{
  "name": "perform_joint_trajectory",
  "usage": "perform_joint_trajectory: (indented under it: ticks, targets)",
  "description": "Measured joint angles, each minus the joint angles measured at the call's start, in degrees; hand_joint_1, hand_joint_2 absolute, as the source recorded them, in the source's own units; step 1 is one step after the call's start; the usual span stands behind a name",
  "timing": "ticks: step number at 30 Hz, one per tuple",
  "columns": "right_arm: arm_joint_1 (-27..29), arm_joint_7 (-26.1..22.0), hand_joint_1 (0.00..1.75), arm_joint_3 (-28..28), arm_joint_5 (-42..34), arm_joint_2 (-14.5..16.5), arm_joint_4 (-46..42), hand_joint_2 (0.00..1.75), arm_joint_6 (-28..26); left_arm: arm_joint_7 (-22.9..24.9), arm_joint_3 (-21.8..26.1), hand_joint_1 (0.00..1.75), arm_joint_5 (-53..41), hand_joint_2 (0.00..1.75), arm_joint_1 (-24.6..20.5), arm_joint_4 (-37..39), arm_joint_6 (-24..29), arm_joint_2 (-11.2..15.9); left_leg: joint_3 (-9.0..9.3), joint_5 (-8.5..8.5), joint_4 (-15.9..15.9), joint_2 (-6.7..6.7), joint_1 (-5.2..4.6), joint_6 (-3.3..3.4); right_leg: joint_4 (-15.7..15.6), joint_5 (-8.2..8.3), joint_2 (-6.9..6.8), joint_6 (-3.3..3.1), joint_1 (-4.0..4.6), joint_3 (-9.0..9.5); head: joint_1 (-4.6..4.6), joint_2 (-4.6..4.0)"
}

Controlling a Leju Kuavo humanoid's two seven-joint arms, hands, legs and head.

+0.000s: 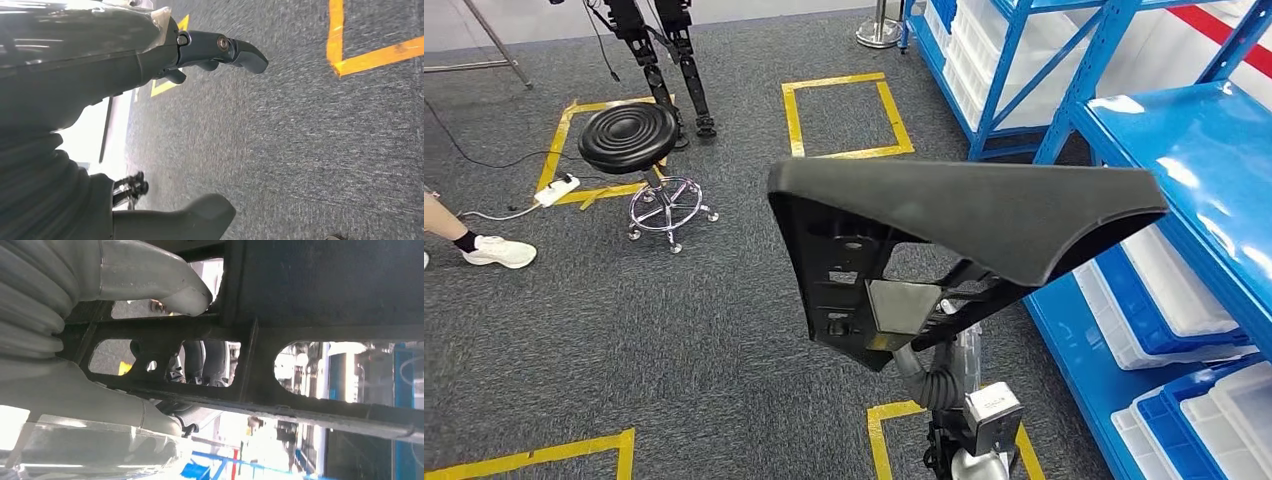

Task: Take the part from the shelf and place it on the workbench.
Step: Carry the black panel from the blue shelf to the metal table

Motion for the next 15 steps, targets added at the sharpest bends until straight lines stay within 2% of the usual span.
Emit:
perform_joint_trajectory:
  ticks: [2,3,4,5,6,8,9,10,11,13,14,15]
  targets:
    - [-0.03,0.01,1.75,-0.11,0.23,0.15,-0.01,1.75,0.02,0.0,0.05,0.0,-0.04,1.75,0.29,0.02,0.02,0.03,-0.26,0.03,0.04,-0.47,0.26,-0.67,-0.08,0.2,-0.93,-0.87,0.06,0.25,-0.01,0.0]
    - [-0.1,0.03,1.75,-0.17,0.35,0.25,-0.02,1.75,0.03,0.0,0.07,0.0,-0.05,1.75,0.42,0.02,0.03,-0.01,-0.49,-0.28,0.48,0.26,0.32,-0.97,-0.17,0.31,-1.35,-1.23,-0.03,0.34,-0.04,0.0]
    - [-0.15,0.05,1.75,-0.25,0.4,0.37,-0.05,1.75,0.04,0.0,0.07,0.0,-0.07,1.75,0.49,0.03,0.05,-0.05,-1.13,-1.19,1.87,1.58,0.33,-1.26,-0.28,0.38,-1.86,-1.56,-0.16,0.44,-0.2,0.0]
    - [-0.18,0.08,1.75,-0.32,0.44,0.48,-0.08,1.75,0.05,0.0,0.08,0.0,-0.11,1.75,0.49,0.03,0.08,-0.09,-2.17,-2.57,4.19,3.17,0.34,-1.5,-0.38,0.41,-2.37,-1.84,-0.24,0.51,-0.37,0.0]
    - [-0.17,0.1,1.75,-0.39,0.46,0.56,-0.1,1.75,0.06,0.0,0.08,0.0,-0.18,1.75,0.46,0.03,0.09,-0.14,-3.93,-4.51,7.89,4.68,0.34,-1.76,-0.38,0.34,-2.98,-2.1,-0.09,0.56,-0.52,0.0]
    - [-0.11,0.14,1.75,-0.53,0.48,0.61,-0.11,1.75,0.06,0.0,0.08,0.0,-0.32,1.75,0.47,0.03,0.12,-0.16,-7.65,-7.48,15.26,5.9,0.51,-2.12,-0.37,0.19,-4.3,-2.48,0.19,0.6,-0.64,0.0]
    - [-0.08,0.16,1.75,-0.58,0.49,0.61,-0.11,1.75,0.06,0.0,0.08,0.0,-0.37,1.75,0.51,0.03,0.13,-0.17,-8.67,-7.75,17.06,6.12,0.6,-2.21,-0.37,0.11,-4.99,-2.61,0.27,0.63,-0.64,0.0]
    - [-0.08,0.19,1.75,-0.63,0.52,0.61,-0.11,1.75,0.06,0.0,0.08,0.0,-0.38,1.75,0.56,0.04,0.13,-0.17,-8.43,-6.86,16.39,6.27,0.69,-2.24,-0.37,0.01,-5.59,-2.64,0.31,0.7,-0.66,0.0]
    - [-0.08,0.22,1.75,-0.67,0.55,0.63,-0.11,1.75,0.06,0.0,0.09,0.0,-0.39,1.75,0.6,0.04,0.14,-0.17,-7.01,-5.16,13.54,6.56,0.77,-2.21,-0.37,-0.13,-6.17,-2.63,0.31,0.82,-0.65,0.0]
    - [-0.11,0.29,1.75,-0.79,0.62,0.78,-0.12,1.75,0.07,0.0,0.09,0.0,-0.39,1.75,0.58,0.05,0.15,-0.17,-2.71,-1.8,5.6,8.77,0.65,-2.01,-0.37,-0.49,-7.19,-2.36,0.56,1.2,-0.67,0.0]
    - [-0.14,0.36,1.75,-0.84,0.64,0.87,-0.13,1.75,0.1,0.0,0.1,0.0,-0.37,1.75,0.53,0.05,0.16,-0.17,-1.16,-0.91,2.74,9.8,0.46,-1.78,-0.36,-0.67,-7.61,-2.13,0.78,1.36,-0.6,0.0]
    - [-0.15,0.44,1.75,-0.88,0.69,0.97,-0.13,1.75,0.14,0.0,0.1,0.0,-0.35,1.75,0.5,0.05,0.18,-0.18,-0.42,-0.68,1.29,10.51,0.23,-1.5,-0.38,-0.81,-7.99,-1.89,1.01,1.49,-0.53,0.0]
